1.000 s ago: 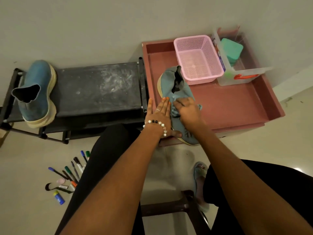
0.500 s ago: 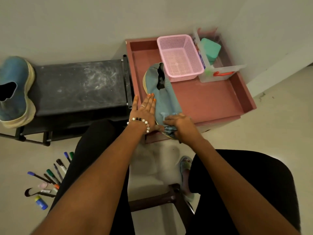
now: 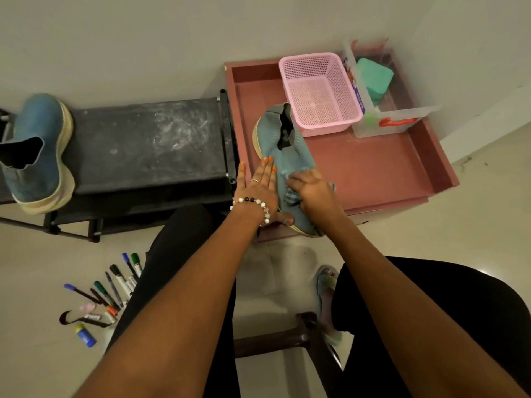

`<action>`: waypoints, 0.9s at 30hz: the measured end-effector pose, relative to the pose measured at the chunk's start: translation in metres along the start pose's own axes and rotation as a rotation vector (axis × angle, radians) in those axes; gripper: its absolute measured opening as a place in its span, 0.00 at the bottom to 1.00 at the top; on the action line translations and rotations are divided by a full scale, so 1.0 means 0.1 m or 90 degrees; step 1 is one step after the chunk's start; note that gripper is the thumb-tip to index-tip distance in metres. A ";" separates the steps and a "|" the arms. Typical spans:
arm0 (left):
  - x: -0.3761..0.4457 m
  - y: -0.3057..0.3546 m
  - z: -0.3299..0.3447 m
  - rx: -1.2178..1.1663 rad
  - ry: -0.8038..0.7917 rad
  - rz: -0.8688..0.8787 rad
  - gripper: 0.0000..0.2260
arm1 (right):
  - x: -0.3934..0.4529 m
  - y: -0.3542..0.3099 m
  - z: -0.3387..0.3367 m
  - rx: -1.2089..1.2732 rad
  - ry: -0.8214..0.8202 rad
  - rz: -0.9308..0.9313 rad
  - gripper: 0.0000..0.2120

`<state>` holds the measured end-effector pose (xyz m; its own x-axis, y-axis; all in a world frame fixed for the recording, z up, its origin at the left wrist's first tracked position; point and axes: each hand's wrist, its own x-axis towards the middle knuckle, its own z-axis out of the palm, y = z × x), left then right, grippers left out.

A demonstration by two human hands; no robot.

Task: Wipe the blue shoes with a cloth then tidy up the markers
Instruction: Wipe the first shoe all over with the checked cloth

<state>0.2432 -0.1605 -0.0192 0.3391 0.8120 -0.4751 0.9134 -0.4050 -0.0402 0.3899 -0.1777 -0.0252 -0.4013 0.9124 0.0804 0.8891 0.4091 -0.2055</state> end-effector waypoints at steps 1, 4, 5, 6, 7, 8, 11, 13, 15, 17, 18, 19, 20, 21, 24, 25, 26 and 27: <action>0.00 0.01 -0.01 0.001 -0.005 0.000 0.56 | 0.13 0.05 0.05 -0.031 0.030 -0.008 0.17; 0.01 0.02 -0.01 0.012 -0.009 0.004 0.56 | 0.52 0.08 0.09 -0.065 0.050 0.046 0.14; 0.01 0.02 -0.01 0.012 -0.009 0.007 0.55 | 0.62 0.09 0.12 -0.055 0.050 0.088 0.12; 0.00 0.01 -0.01 0.014 -0.010 0.008 0.55 | 0.69 0.08 0.12 -0.034 0.022 0.113 0.13; 0.01 0.01 -0.01 0.018 -0.012 0.008 0.55 | 0.72 0.11 0.19 -0.046 0.011 0.109 0.14; 0.00 0.01 -0.01 0.022 -0.013 0.010 0.54 | 0.73 0.11 0.21 -0.045 -0.012 0.112 0.14; 0.00 0.01 0.01 0.018 0.002 0.004 0.54 | 0.60 0.14 0.17 -0.064 0.001 0.057 0.12; -0.01 0.01 0.02 0.013 0.011 0.001 0.55 | 0.45 0.08 0.13 -0.035 -0.039 0.052 0.16; -0.01 0.01 0.04 0.006 0.018 -0.001 0.54 | 0.21 -0.01 0.10 -0.005 -0.034 0.086 0.16; -0.02 0.01 0.04 0.007 0.027 -0.001 0.51 | -0.01 -0.11 0.07 0.024 0.017 0.054 0.13; -0.03 0.01 0.04 0.014 0.031 0.000 0.50 | -0.11 -0.14 0.05 0.040 0.035 0.019 0.10; -0.03 0.01 0.03 0.022 0.034 0.000 0.48 | -0.20 -0.15 0.05 0.052 0.051 -0.014 0.08; -0.04 0.01 0.03 0.025 0.035 0.000 0.48 | -0.29 -0.17 0.01 0.076 0.014 -0.018 0.06; -0.05 0.01 0.03 0.023 0.031 -0.001 0.49 | -0.34 -0.18 -0.03 0.094 -0.030 0.003 0.06; -0.05 0.03 0.02 0.000 0.020 -0.005 0.54 | -0.50 -0.09 -0.28 0.178 -0.180 0.166 0.12; -0.05 0.03 0.02 -0.007 0.021 -0.007 0.55 | -0.56 -0.04 -0.37 0.238 -0.192 0.213 0.16; -0.05 0.04 0.03 -0.014 0.023 -0.011 0.55 | -0.61 -0.01 -0.48 0.292 -0.178 0.259 0.17; -0.05 0.04 0.03 -0.020 0.026 -0.014 0.55 | -0.66 0.04 -0.58 0.339 -0.142 0.305 0.17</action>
<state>0.2449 -0.1674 -0.0199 0.3267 0.8378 -0.4375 0.9272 -0.3738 -0.0232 0.4328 -0.2357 0.0250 -0.0822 0.9424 -0.3243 0.7733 -0.1450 -0.6172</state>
